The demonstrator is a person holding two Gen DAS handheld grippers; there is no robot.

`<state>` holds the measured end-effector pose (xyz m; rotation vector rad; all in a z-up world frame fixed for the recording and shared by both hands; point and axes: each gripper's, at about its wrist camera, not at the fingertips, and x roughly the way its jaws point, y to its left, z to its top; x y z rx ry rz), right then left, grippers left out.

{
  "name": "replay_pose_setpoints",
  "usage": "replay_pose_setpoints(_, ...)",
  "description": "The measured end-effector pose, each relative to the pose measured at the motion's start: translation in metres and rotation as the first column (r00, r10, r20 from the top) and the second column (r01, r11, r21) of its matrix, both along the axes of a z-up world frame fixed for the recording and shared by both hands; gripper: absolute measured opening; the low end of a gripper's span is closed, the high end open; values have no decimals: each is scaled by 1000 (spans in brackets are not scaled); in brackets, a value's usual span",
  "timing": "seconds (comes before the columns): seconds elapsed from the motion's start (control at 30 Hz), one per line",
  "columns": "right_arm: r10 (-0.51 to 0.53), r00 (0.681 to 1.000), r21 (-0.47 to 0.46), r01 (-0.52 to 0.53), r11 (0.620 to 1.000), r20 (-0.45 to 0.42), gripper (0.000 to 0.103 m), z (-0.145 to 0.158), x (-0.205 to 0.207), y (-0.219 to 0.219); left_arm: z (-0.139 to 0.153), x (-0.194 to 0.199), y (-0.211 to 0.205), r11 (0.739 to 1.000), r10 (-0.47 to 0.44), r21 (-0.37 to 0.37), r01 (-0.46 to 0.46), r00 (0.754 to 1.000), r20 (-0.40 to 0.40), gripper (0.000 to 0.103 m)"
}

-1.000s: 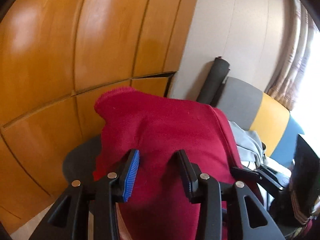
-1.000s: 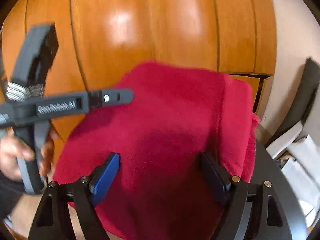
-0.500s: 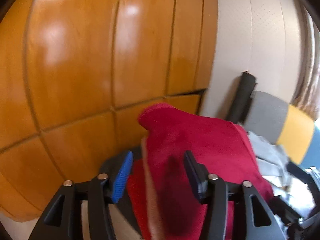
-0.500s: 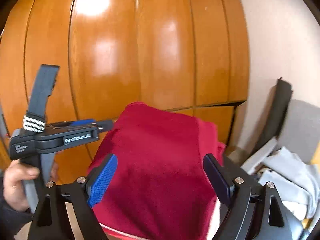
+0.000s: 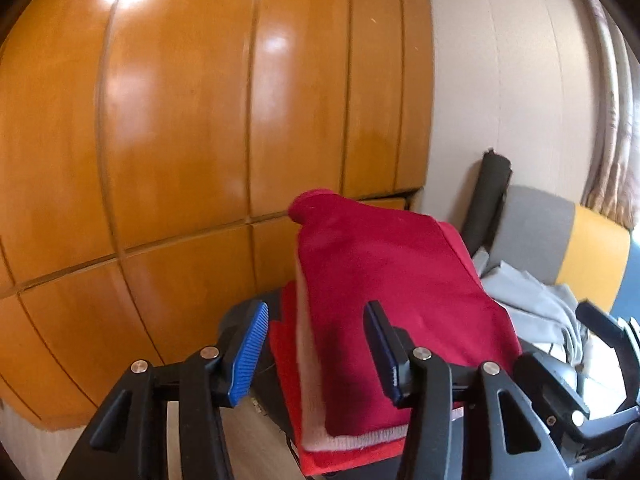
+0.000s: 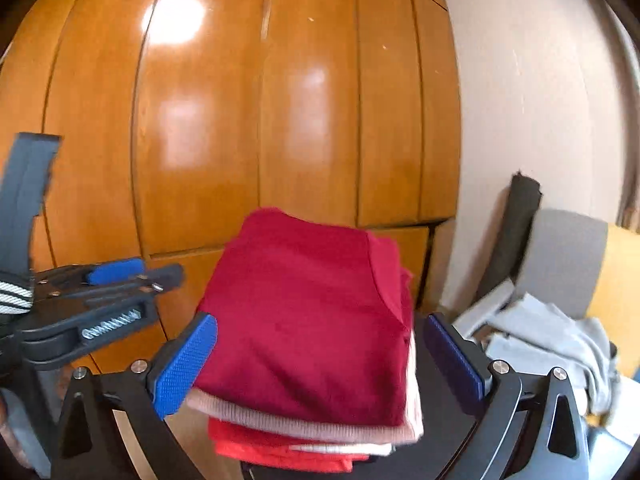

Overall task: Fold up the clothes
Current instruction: 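Open both grippers and release the sweater on the stack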

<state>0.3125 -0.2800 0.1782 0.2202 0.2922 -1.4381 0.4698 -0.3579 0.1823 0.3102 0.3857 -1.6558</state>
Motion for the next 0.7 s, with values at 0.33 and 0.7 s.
replay_pose_setpoints(0.33, -101, 995, 70, 99, 993, 18, 103, -19, -2, -5, -16, -20, 19, 997, -13, 70, 10, 999, 42, 48)
replay_pose_setpoints(0.7, -114, 993, 78, 111, 991, 33, 103, -27, -12, -10, -26, -24, 26, 999, 19, 49, -21, 999, 49, 43)
